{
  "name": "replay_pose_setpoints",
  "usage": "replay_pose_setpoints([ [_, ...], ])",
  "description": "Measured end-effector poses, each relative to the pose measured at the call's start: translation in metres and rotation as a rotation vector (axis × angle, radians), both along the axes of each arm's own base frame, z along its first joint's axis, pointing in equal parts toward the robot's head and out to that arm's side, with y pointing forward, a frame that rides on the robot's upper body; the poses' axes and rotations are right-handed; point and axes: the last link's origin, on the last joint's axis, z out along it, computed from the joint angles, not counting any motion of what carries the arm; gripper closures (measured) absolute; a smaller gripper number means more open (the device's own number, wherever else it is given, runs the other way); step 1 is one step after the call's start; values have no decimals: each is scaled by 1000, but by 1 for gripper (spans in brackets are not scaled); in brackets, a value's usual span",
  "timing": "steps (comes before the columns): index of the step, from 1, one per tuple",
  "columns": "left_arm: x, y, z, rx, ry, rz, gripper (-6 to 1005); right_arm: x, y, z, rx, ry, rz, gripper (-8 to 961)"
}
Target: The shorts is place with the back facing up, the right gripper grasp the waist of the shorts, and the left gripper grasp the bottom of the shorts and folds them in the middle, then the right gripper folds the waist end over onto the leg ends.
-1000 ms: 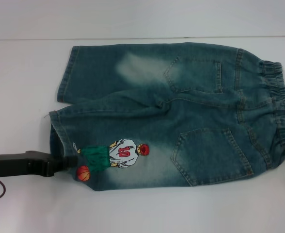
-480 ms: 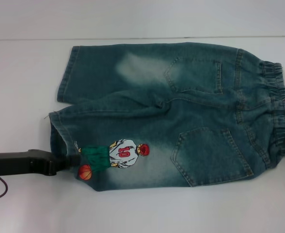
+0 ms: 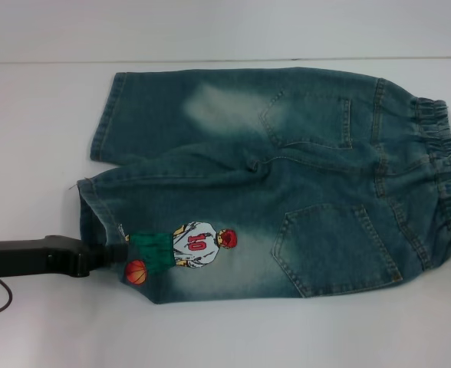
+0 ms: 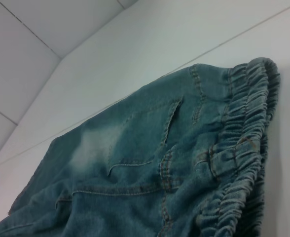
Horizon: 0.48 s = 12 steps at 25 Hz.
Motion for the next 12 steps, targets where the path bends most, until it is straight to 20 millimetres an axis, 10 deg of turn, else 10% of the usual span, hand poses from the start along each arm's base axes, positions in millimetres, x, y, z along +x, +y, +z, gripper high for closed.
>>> replay_pose_setpoints([
  [12,0,-19,12,-15,-92,-26,978,2,-35,16,-9,42,48,909],
])
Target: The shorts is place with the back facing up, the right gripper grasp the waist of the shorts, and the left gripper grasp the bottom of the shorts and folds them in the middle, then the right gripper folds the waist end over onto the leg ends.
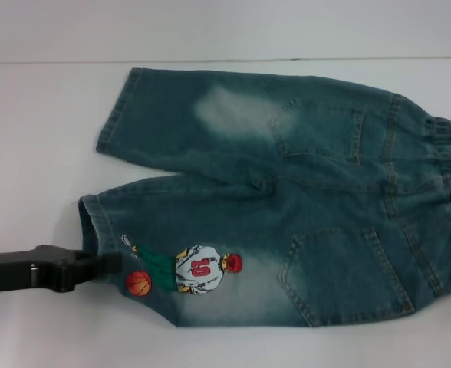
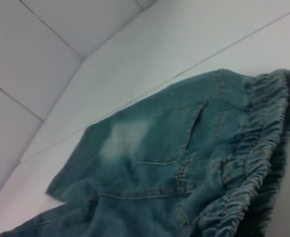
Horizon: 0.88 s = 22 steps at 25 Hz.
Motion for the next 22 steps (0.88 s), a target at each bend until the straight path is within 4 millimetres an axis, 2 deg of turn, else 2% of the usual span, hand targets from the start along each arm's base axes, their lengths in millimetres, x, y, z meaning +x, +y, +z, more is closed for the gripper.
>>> replay_pose_setpoints([
  [7,11,-15,13,-2,-115,-59,978,-8,-31,16,12,62,78,907],
  [10,18,-11,23,44,-164,-98,979,-9,-36,26,58,87,84,907],
  [12,19,2,31,100,-173,-89,979,-9,-33,34,124,115,67,906],
  [16,22,42,45,254,-201,-37,979,-10,-16,43,260,185,38,905],
  [22,41,96,42,352,-162,-33,979,-5,15,45,410,249,-49,904],
])
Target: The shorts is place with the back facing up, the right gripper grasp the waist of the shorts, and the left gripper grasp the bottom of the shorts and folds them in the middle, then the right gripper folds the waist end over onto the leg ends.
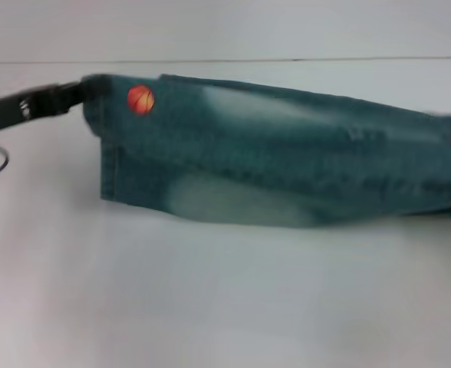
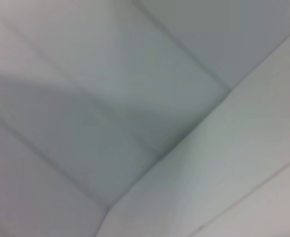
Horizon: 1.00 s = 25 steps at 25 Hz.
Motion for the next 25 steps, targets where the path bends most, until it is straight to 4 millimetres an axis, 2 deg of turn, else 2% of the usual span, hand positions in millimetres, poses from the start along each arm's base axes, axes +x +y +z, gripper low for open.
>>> replay_pose_setpoints([
  [6,20,41,-20,51,97,36,978,7,35,-5,111,34,-118,903],
  [11,33,71,-51,116,216,76,978,2,63,-18,149,10,-160,902],
  [17,49,93,-88,200,395,94,978,-5,91,-35,184,-57,-210,901],
  [23,55,104,-100,255,510,119,979,-10,112,-52,177,-156,-261,900],
  [25,55,105,-103,266,531,125,938,-11,114,-54,177,-177,-256,899],
])
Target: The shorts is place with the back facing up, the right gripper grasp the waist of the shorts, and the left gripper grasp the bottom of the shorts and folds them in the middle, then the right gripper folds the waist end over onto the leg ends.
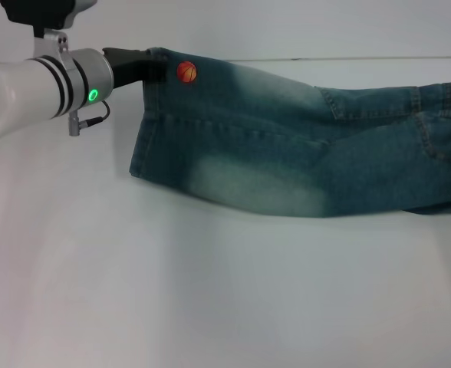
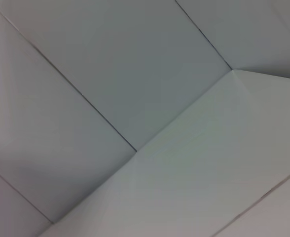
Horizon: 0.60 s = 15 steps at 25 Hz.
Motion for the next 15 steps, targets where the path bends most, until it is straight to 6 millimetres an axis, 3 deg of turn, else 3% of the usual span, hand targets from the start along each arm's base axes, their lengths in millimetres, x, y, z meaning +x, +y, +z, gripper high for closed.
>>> replay_pose_setpoints([
  [6,2,2,1,12,32,-14,778,-3,-1,-12,-24,-103,19,898],
  [10,5,3,3,17,40,-24,641,3,-9,-13,-32,-121,4,677],
  [15,9,4,2,13,56,-43,530,12,-19,-11,-31,-123,-17,505],
])
